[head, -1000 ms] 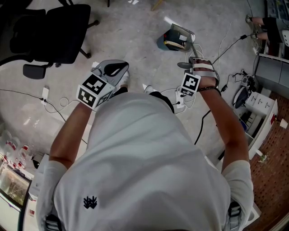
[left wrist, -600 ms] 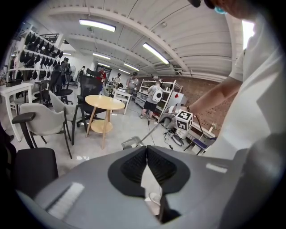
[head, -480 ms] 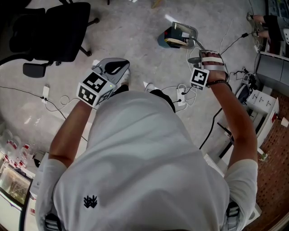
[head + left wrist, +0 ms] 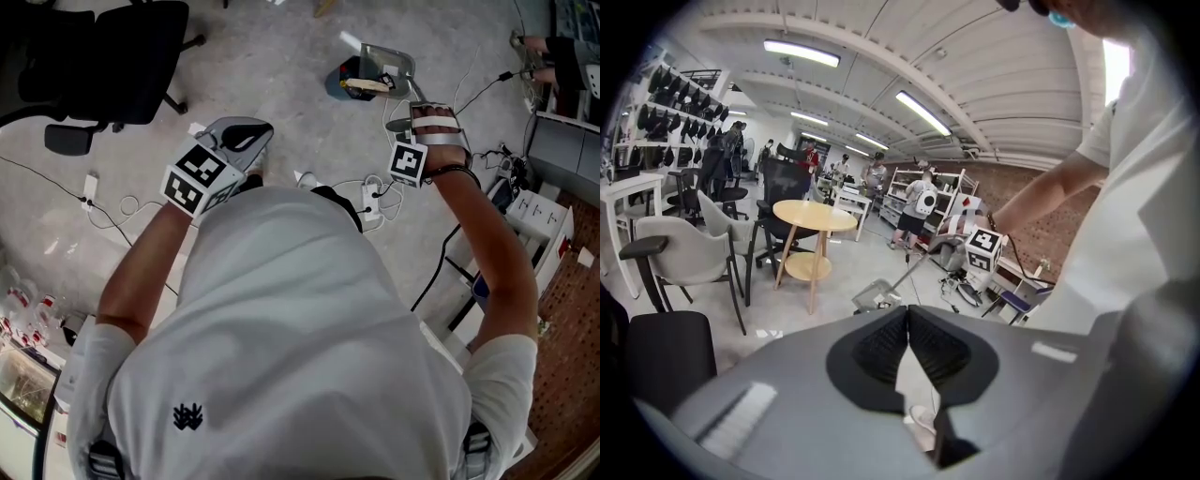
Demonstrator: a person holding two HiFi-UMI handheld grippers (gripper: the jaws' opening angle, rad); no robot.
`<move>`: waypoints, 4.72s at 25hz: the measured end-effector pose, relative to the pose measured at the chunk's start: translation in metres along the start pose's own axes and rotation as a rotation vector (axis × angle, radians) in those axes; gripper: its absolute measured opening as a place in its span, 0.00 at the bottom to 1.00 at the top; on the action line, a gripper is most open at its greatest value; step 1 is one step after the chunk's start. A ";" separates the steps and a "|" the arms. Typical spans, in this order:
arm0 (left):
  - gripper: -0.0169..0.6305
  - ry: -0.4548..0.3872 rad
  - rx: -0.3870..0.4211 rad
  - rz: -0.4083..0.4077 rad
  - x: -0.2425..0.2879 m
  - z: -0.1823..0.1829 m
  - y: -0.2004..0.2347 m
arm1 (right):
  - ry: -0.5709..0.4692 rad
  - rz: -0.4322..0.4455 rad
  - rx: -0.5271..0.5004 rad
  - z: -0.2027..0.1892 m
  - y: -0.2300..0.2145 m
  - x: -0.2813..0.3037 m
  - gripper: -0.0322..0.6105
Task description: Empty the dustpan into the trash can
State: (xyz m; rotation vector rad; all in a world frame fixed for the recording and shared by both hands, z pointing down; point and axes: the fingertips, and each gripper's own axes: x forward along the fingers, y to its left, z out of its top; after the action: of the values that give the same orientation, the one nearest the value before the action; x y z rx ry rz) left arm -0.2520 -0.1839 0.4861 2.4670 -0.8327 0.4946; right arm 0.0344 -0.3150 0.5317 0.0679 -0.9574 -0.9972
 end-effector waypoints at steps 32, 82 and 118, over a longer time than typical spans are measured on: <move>0.11 -0.006 0.040 -0.049 0.009 0.007 -0.006 | 0.034 0.006 -0.052 -0.034 -0.023 -0.037 0.05; 0.12 0.099 0.091 0.016 0.144 0.032 -0.212 | -0.226 0.630 1.477 -0.158 0.335 -0.107 0.05; 0.12 0.112 0.140 0.048 0.158 0.031 -0.250 | -0.378 0.501 1.866 -0.141 0.329 -0.112 0.05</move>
State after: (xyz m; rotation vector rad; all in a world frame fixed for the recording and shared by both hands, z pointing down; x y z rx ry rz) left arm 0.0314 -0.1002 0.4534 2.5229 -0.8395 0.7247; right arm 0.3372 -0.0932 0.5227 1.1433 -1.8402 0.6298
